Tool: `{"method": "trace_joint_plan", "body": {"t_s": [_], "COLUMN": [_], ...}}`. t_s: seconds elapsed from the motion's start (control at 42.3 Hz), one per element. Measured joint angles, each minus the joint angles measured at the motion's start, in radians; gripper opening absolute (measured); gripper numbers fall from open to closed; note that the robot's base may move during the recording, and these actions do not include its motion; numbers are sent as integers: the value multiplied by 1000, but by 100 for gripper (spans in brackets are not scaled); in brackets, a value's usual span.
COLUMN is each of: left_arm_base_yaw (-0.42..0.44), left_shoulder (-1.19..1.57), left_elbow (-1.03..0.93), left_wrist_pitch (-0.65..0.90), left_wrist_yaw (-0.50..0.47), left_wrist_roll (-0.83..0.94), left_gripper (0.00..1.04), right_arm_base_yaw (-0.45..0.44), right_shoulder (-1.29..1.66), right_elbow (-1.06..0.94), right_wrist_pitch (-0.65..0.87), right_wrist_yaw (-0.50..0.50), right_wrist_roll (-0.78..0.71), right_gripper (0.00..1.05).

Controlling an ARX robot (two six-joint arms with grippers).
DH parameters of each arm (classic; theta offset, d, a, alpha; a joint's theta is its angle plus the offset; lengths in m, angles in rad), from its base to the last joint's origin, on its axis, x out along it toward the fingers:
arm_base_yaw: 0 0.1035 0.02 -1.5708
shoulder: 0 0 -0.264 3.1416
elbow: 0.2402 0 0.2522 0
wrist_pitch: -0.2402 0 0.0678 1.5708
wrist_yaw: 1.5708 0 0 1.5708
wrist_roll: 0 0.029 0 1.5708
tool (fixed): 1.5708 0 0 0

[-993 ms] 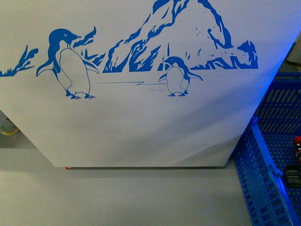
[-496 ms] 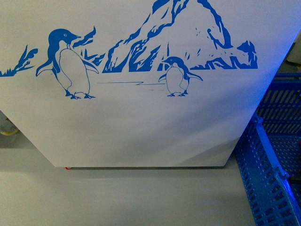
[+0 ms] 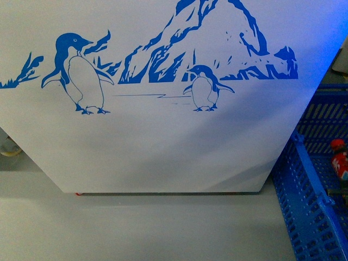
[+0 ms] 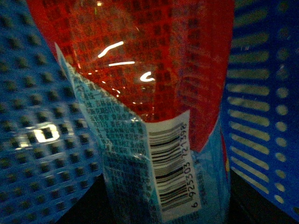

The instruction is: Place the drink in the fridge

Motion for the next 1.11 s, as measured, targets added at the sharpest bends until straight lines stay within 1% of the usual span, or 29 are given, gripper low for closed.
{"method": "trace_joint_plan", "body": {"t_s": [0.118,0.26,0.354,0.473,0.614,0.733,0.874,1.016,1.111], "left_arm_base_yaw": [0,0,0,0,0,0,0,0,0], "left_shoulder": [0,0,0,0,0,0,0,0,0], "left_elbow": [0,0,0,0,0,0,0,0,0], "left_wrist_pitch": [0,0,0,0,0,0,0,0,0], "left_wrist_yaw": [0,0,0,0,0,0,0,0,0], "left_wrist_roll": [0,0,0,0,0,0,0,0,0], "left_gripper": [97,97,97,97,97,97,97,97,97], "right_arm_base_yaw": [17,29,36,63,100,149,195,296,323], "right_shoulder": [-176,-511,-771,-1148,-1458,-1743,-1896,-2121,-2222], "right_elbow": [-93,-231,-314,-390,-426,-482,-527,-572,-580], "right_wrist_pitch": [-12,-77,-156,-301,-425,-498,-542,-630,-670], "right_wrist_yaw": [-63,-164,-225,-312,-353,-314,-250,-134,-99], "right_wrist_roll": [8,21,32,82,146,201,223,234,237], "right_gripper": [42,42,42,42,42,42,42,42,42]}}
